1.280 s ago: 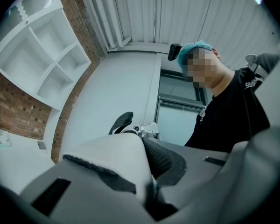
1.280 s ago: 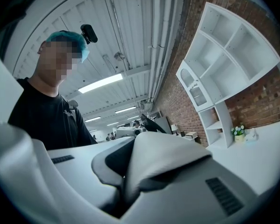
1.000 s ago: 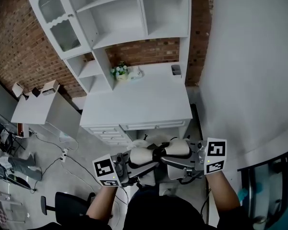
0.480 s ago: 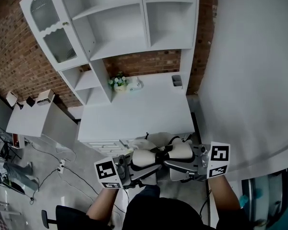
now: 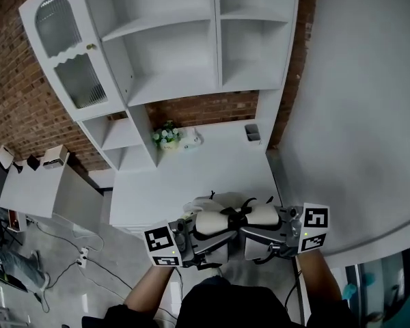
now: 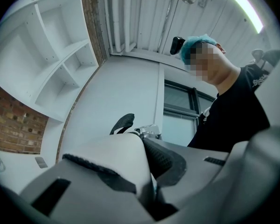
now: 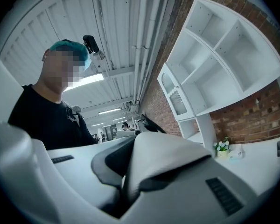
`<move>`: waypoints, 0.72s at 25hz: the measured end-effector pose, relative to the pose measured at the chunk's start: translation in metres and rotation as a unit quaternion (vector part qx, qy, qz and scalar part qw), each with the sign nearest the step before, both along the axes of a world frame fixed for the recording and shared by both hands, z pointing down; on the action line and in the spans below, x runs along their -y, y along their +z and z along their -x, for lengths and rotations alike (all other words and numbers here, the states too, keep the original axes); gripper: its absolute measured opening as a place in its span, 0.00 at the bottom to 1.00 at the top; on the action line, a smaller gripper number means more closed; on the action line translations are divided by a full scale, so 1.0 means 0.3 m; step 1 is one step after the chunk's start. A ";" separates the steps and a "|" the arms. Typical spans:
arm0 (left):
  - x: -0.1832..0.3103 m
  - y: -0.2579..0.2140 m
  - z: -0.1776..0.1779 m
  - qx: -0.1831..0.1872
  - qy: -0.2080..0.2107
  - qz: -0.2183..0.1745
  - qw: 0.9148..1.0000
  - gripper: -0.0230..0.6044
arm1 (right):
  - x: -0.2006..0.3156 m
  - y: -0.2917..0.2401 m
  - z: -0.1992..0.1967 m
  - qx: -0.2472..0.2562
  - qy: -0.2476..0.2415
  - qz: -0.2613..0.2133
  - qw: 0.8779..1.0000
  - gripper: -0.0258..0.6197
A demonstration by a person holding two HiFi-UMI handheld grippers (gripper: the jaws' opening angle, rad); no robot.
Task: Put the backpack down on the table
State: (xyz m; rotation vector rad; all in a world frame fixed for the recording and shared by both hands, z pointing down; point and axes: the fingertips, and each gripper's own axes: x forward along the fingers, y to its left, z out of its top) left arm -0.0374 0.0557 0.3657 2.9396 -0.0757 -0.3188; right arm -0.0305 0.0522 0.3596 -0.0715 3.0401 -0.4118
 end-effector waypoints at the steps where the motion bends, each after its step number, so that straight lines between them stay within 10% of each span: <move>1: 0.016 0.000 0.016 0.000 0.003 -0.001 1.000 0.12 | 0.015 0.000 0.015 0.000 0.003 -0.001 1.000 0.10; 18: 0.295 -0.033 0.141 -0.008 -0.009 -0.012 1.000 0.12 | 0.292 -0.030 0.139 0.003 -0.013 -0.024 1.000 0.10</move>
